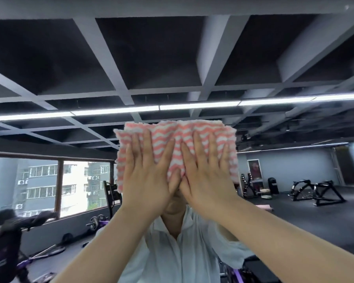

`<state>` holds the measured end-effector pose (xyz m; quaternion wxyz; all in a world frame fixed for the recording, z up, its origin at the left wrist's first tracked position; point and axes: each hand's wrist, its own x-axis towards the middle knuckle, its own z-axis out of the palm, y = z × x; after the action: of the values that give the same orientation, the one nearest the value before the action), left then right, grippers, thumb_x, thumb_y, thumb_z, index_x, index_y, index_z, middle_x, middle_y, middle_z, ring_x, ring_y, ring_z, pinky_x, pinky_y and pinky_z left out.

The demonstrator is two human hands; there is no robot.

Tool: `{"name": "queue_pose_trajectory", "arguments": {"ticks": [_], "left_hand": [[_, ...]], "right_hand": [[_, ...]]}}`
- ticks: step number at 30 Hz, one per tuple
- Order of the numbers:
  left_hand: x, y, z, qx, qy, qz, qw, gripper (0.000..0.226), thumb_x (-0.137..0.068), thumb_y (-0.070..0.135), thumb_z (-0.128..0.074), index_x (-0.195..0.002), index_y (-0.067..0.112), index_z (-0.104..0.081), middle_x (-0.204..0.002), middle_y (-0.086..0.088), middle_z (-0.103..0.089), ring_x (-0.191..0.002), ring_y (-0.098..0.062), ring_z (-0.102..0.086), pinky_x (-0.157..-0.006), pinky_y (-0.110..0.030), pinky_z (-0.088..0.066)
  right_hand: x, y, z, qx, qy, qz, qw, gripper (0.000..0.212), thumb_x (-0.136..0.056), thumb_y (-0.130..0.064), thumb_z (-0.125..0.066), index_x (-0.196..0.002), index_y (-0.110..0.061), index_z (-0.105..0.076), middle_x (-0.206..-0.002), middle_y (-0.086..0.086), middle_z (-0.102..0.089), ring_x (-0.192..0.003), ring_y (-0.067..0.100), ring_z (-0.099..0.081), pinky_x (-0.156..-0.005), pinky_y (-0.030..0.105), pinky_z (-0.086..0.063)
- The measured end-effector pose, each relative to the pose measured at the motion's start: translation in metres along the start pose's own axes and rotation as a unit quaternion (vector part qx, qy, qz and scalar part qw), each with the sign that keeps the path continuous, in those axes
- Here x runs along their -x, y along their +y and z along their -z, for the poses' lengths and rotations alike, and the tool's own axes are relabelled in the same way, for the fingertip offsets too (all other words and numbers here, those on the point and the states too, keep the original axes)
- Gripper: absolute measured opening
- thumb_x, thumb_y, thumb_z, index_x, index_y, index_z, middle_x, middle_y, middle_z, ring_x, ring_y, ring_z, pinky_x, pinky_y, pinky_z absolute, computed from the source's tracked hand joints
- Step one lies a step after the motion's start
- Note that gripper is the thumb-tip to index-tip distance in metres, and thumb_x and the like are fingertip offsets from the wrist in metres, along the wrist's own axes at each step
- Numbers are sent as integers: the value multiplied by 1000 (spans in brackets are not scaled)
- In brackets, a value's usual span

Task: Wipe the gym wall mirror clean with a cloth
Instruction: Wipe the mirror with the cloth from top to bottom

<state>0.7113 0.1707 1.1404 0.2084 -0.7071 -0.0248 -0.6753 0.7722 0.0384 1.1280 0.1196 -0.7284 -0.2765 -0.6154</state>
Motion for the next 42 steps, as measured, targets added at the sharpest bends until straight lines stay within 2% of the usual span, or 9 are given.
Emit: {"name": "queue_pose_trajectory", "arguments": {"ticks": [2, 7, 12, 17, 21, 26, 30, 35, 42], "left_hand": [[-12, -1, -2, -5, -2, 1, 1000, 61, -96, 51, -21, -148, 21, -26, -150, -31, -22, -141, -43, -14, -115, -43, 5], [-57, 15, -3, -6, -33, 37, 999, 67, -88, 61, -2, -149, 33, 0, -157, -23, 2, -144, -42, 5, -108, -46, 22], [-71, 30, 0, -15, -81, 30, 996, 75, -78, 65, 10, -149, 39, 9, -157, -17, 19, -143, -40, 17, -104, -56, 23], [-42, 48, 3, -5, -118, -27, 993, 72, -81, 64, 12, -147, 37, 16, -157, -16, 17, -142, -38, 19, -104, -57, 24], [-1, 55, -4, 31, -77, -79, 993, 62, -95, 55, -5, -150, 29, -17, -157, -19, -12, -145, -38, -4, -112, -63, 4], [25, 38, 1, 33, -66, -132, 988, 56, -97, 44, -20, -145, 22, -38, -152, -19, -29, -141, -37, -22, -108, -63, -12], [30, 8, 6, 15, -70, -123, 990, 57, -94, 42, -30, -144, 18, -39, -150, -19, -33, -139, -38, -26, -107, -63, -16], [32, -37, 14, -6, -85, -56, 995, 56, -99, 43, -18, -146, 16, -30, -152, -18, -31, -141, -36, -22, -111, -59, -14], [32, -109, 28, -41, -96, 46, 993, 56, -97, 44, -19, -146, 16, -23, -152, -19, -30, -141, -37, -25, -109, -58, -14]], "right_hand": [[-13, 9, 8, -1, -27, 12, 1000, 67, -90, -45, -26, -146, -10, -33, -156, 15, -21, -142, 42, -18, -108, 66, -26], [-47, 43, 29, 25, -50, -44, 998, 70, -80, -55, 19, -144, -28, 28, -155, 5, 32, -142, 34, 28, -114, 52, 18], [-44, 64, 38, 25, -74, -125, 989, 63, -94, -57, -2, -149, -36, 20, -157, 4, 28, -142, 36, 26, -116, 54, 10], [6, 70, 23, -7, -51, -148, 988, 76, -89, -63, 8, -154, -24, 6, -160, 12, 14, -145, 39, 15, -115, 55, 4], [65, 44, 8, -64, -42, -167, 983, 74, -98, -57, -2, -152, -6, -14, -157, 24, -12, -143, 47, -9, -111, 64, -14], [101, 1, 4, -105, -48, -153, 982, 78, -98, -59, -7, -148, 0, -22, -156, 24, -16, -143, 42, -6, -114, 53, 1], [60, -4, 20, -190, -44, -232, 953, 88, -82, -65, -4, -153, -12, -8, -161, 10, 10, -145, 30, 18, -116, 46, 14], [7, -35, 21, -83, -100, -152, 980, 65, -83, -65, 10, -133, -38, 43, -147, 6, 40, -141, 37, 29, -115, 56, 12], [-70, -101, 24, -30, -101, -68, 992, 74, -87, -65, 2, -149, -29, 23, -156, 6, 29, -142, 34, 27, -115, 56, 12]]}}
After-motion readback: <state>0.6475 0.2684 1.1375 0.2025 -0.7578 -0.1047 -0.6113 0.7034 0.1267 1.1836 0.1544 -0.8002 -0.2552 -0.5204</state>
